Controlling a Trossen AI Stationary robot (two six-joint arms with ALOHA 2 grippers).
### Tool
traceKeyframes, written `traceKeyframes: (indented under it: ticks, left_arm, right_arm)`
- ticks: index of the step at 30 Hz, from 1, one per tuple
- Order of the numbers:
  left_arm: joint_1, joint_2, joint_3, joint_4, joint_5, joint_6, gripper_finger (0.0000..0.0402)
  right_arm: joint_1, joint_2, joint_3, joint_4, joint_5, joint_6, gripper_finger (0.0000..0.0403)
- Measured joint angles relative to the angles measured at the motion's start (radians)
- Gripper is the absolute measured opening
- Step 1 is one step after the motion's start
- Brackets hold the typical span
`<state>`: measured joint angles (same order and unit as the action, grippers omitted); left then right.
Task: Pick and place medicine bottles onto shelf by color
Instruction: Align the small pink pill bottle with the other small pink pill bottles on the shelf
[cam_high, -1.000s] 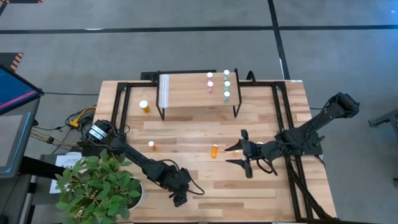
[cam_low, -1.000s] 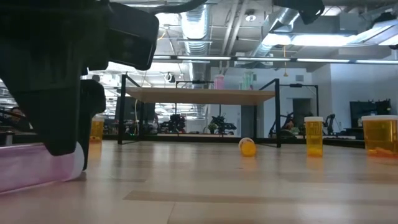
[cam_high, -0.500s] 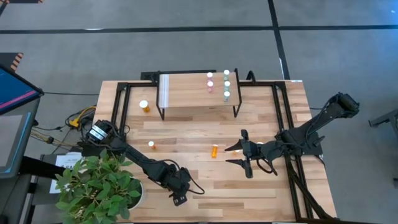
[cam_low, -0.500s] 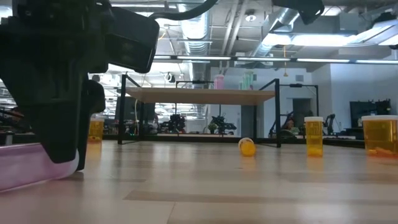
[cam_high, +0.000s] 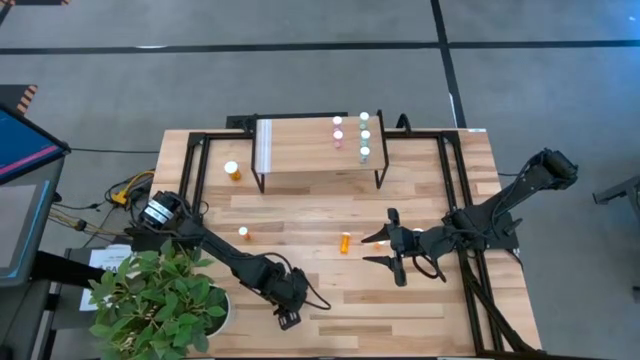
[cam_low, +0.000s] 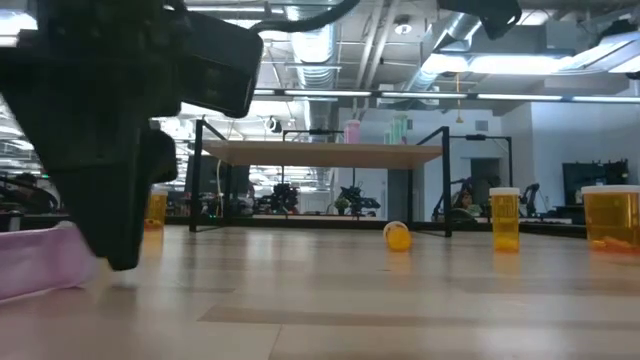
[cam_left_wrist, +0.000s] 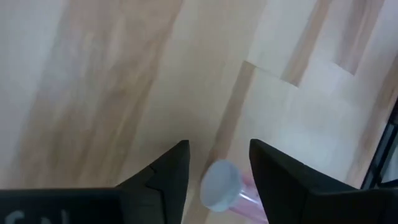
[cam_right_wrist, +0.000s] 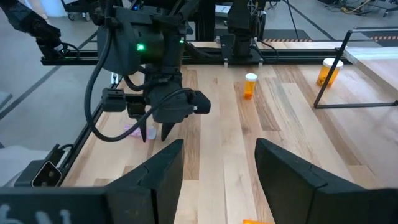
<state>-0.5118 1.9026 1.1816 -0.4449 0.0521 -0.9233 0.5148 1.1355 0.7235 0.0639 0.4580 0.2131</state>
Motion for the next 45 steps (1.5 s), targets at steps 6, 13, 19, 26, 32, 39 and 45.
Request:
traceKeyframes:
  ticks: [6,13,19,26,32,39,45]
  left_arm:
    - [0.008,-0.055,0.0,-0.04,-0.01,0.006,0.0172]
    - [-0.022,-0.134,0.0,-0.097,-0.09,-0.08,0.0197]
    - [-0.081,-0.129,0.0,-0.11,-0.095,-0.237,0.0222]
    - [-0.105,-0.116,0.0,-0.147,-0.119,-0.316,0.0237]
    - [-0.097,-0.08,0.002,-0.108,-0.08,-0.311,0.0239]
    - [-0.086,-0.017,0.0,-0.066,0.005,-0.28,0.0238]
    - [-0.066,-0.002,0.0,-0.003,0.015,-0.254,0.0238]
  right_arm:
    - [0.0,0.0,0.0,-0.002,0.0,0.0,0.0217]
    - [0.0,0.0,0.0,-0.003,0.0,0.0,0.0217]
    - [0.0,0.0,0.001,-0.003,0.0,0.001,0.0217]
    - [0.0,0.0,0.001,-0.003,0.0,0.007,0.0217]
    - [0.0,0.0,0.001,-0.002,0.0,0.016,0.0217]
    - [0.0,-0.001,0.001,-0.004,0.0,0.016,0.0217]
    - [0.0,0.0,0.001,-0.011,0.0,0.018,0.0217]
